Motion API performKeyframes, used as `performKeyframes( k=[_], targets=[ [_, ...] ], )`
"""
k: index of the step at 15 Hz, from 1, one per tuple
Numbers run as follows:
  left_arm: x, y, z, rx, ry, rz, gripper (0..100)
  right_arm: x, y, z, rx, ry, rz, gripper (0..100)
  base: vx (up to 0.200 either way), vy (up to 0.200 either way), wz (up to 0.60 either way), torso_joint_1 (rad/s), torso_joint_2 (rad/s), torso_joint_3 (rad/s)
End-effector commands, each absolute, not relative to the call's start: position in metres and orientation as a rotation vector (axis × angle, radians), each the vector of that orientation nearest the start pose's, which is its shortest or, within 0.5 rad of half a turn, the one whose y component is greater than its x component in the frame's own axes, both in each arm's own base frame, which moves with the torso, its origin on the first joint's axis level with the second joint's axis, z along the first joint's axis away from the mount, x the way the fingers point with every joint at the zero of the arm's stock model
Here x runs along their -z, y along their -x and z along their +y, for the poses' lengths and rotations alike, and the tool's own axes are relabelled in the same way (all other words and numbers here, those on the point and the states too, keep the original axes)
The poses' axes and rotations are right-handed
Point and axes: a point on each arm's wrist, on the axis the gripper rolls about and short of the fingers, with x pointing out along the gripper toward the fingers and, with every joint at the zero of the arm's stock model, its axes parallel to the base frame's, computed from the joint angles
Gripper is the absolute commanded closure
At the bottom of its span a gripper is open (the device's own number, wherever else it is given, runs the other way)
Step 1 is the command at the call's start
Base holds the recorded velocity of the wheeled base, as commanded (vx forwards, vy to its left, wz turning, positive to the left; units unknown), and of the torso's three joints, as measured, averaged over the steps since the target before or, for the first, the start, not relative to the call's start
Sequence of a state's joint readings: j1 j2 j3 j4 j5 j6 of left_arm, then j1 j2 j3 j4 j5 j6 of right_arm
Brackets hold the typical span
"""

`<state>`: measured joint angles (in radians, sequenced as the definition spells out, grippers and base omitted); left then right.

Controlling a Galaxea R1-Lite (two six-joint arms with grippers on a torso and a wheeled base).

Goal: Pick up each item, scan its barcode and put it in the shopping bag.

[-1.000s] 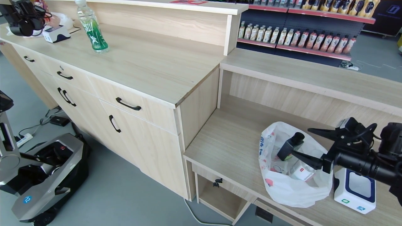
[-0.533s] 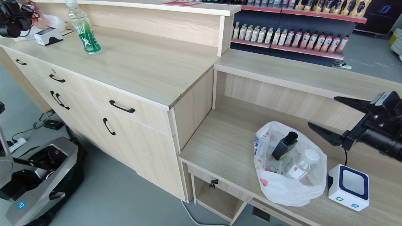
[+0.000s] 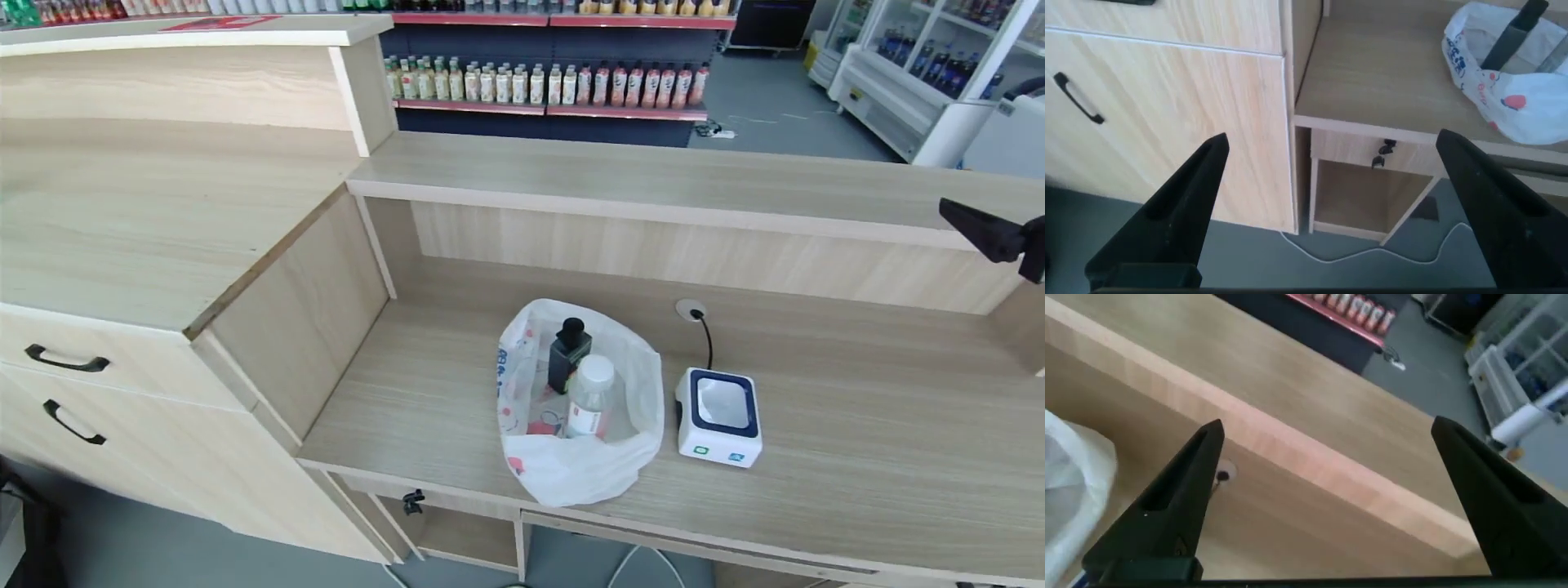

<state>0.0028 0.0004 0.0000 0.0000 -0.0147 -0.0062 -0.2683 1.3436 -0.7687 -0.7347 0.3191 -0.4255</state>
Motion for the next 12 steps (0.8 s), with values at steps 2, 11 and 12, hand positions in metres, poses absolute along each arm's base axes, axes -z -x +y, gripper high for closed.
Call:
performKeyframes(
  k=[2,11,12],
  targets=[
    [-0.075,0.023,0.000,0.011,0.006,0.000,0,-0.257,-0.173,-0.068,0.219,0.392,0.020,0,0.000,0.000,-0.60,-0.137,0.35,0.215],
    [-0.075,0.023,0.000,0.011,0.008,0.000,0,-0.093,-0.013,-0.003,0.139,0.146,0.260,0,0.000,0.000,-0.13,-0.087,0.24,0.151],
    [-0.075,0.023,0.000,0.012,0.008,0.000,0,-0.076,0.006,-0.003,0.185,0.155,0.275,0,0.000,0.000,0.00,0.000,0.00,0.000]
  ],
)
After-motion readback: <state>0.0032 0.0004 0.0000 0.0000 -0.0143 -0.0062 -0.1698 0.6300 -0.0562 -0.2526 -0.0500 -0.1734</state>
